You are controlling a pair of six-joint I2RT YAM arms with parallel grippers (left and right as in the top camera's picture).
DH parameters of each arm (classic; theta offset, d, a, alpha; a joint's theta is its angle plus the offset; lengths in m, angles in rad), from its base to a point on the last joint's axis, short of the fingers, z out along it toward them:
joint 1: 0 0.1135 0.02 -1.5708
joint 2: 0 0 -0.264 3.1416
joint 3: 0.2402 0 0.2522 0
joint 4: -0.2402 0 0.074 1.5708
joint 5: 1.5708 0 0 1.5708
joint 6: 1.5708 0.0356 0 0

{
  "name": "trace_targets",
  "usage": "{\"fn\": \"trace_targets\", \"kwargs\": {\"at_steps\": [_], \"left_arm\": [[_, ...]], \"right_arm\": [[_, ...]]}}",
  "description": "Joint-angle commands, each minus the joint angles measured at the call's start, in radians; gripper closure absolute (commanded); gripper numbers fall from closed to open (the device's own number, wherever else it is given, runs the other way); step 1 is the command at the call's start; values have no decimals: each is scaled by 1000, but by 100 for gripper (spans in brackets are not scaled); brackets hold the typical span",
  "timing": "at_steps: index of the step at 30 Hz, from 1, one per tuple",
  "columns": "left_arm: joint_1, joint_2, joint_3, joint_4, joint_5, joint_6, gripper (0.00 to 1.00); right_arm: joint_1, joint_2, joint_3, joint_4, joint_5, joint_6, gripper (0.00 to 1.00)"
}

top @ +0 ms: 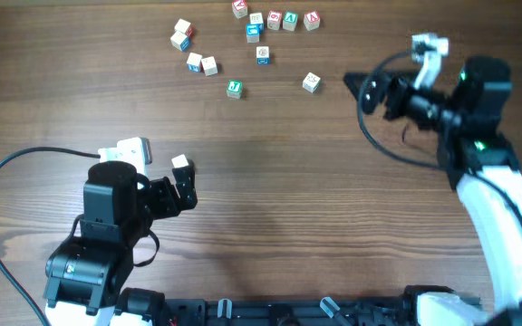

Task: Form a horizontal line

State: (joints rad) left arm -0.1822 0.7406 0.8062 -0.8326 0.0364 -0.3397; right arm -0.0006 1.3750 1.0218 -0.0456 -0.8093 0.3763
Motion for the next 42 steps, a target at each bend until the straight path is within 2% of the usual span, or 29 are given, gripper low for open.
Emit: {"fn": "trace_targets", "kwargs": {"at_steps": [1, 5, 9, 16, 20, 30, 34, 37, 42], "left_arm": [[1, -3, 4, 1, 12, -9, 0], [1, -3, 4, 1, 12, -9, 0], [1, -3, 4, 1, 12, -9, 0], [1, -3, 4, 1, 12, -9, 0], [1, -3, 4, 1, 12, -9, 0], [1, -3, 4, 1, 12, -9, 0], [1, -3, 4, 1, 12, -9, 0], [1, -3, 4, 1, 12, -9, 0], [1, -3, 4, 1, 12, -9, 0]], "right_arm": [[111, 166, 124, -19, 81, -21, 1], [244, 380, 371, -190, 410, -130, 1], [319, 610, 629, -320, 631, -176, 1], [347, 936, 981, -325, 655, -193, 0], [344, 1053, 1096, -303, 715, -192, 1], [284, 1186, 1144, -32, 873, -241, 1], [234, 1240, 1144, 23, 856, -187, 1], [215, 1269, 1144, 42, 784, -191, 1], [210, 1328, 1144, 79, 777, -193, 4]]}}
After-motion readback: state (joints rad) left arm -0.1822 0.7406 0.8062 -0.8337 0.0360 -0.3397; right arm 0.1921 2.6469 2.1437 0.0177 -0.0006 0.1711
